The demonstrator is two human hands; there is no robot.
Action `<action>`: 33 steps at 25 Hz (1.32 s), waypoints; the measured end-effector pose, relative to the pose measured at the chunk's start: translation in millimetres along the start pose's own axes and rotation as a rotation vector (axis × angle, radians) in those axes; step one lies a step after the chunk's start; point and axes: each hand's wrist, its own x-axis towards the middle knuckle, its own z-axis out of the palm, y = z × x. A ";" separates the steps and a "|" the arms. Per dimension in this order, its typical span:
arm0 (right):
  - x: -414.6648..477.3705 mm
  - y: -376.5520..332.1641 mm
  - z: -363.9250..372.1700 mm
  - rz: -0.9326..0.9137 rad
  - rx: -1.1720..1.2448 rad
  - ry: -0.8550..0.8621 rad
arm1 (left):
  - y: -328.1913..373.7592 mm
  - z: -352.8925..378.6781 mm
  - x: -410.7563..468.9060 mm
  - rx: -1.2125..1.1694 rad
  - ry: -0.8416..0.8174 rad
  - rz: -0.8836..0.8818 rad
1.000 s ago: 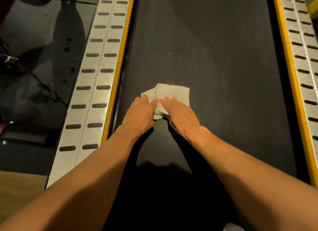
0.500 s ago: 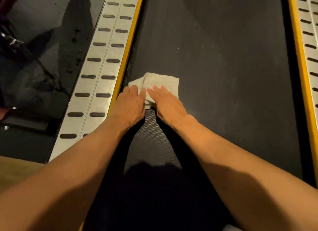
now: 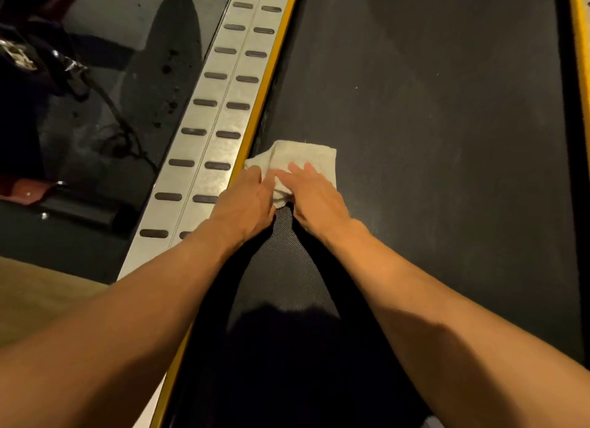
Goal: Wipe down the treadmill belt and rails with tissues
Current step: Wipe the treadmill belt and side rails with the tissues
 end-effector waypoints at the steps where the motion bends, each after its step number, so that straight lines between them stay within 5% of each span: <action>1: -4.2 -0.5 1.2 -0.032 0.000 -0.020 | -0.7 -0.8 -6.2 -0.005 0.004 0.008; 7: -47.0 40.5 2.1 -0.155 -0.077 -0.074 | 31.8 8.2 -42.6 0.008 -0.105 0.156; 12: -57.6 25.3 14.9 -0.100 0.005 0.044 | 23.5 0.7 -32.9 0.226 -0.012 0.233; 17: -109.2 48.3 13.3 0.039 -0.003 0.128 | 63.0 16.2 -47.3 0.329 -0.097 0.390; 24: -98.8 70.8 3.3 0.127 0.036 0.145 | 108.2 0.3 -5.5 0.389 -0.242 0.263; 29: -158.0 96.7 0.7 0.294 0.018 0.205 | 149.7 11.0 -11.0 0.483 -0.262 0.502; 33: -139.0 110.6 -6.1 0.356 0.064 0.250 | 157.9 12.3 28.0 0.493 -0.296 0.502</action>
